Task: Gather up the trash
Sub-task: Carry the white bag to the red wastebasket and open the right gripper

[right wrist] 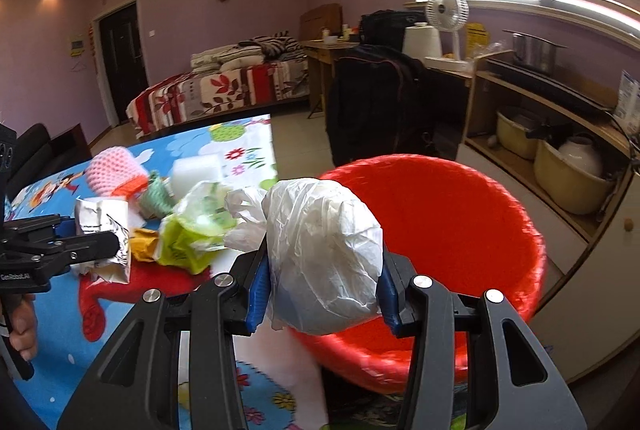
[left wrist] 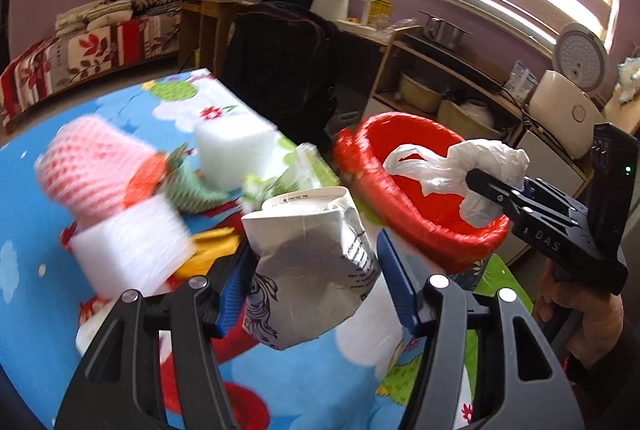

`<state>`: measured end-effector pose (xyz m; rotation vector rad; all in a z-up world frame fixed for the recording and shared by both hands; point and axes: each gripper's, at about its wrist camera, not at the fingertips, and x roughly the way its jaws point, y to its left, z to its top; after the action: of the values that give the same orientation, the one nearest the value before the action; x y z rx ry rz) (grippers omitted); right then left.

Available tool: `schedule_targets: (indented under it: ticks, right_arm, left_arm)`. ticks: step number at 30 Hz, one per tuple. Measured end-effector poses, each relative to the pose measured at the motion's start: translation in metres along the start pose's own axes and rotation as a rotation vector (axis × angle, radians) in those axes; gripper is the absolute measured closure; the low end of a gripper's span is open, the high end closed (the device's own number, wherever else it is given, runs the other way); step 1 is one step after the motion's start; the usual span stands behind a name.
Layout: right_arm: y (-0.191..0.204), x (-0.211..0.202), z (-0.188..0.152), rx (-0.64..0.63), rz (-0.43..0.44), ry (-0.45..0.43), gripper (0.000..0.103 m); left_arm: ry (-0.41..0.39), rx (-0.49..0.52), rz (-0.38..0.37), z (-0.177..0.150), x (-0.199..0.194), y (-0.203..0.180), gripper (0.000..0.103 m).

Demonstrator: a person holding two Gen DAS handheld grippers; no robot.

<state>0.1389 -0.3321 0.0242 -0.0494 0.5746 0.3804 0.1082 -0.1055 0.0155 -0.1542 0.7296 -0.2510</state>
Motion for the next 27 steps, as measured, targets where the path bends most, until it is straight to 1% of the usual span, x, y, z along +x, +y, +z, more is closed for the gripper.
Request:
schedule_targets:
  ticks: [4, 10, 18, 25, 27]
  right_arm:
    - [-0.029, 0.000, 0.005, 0.034, -0.064, -0.015, 0.059]
    - [-0.060, 0.003, 0.010, 0.067, -0.124, -0.023, 0.059]
    - [-0.092, 0.010, 0.010, 0.112, -0.156, -0.019, 0.056]
    - [-0.105, 0.012, 0.009, 0.126, -0.165, -0.016, 0.055]
    - [-0.107, 0.013, 0.009, 0.126, -0.167, -0.017, 0.053]
  left_arm:
    - [-0.011, 0.056, -0.041, 0.019, 0.015, -0.020, 0.044]
    - [-0.019, 0.121, -0.100, 0.049, 0.043, -0.053, 0.044]
    - [-0.005, 0.157, -0.160, 0.074, 0.076, -0.080, 0.044]
    - [0.010, 0.171, -0.196, 0.087, 0.098, -0.099, 0.044]
    - [0.016, 0.169, -0.206, 0.089, 0.102, -0.102, 0.044]
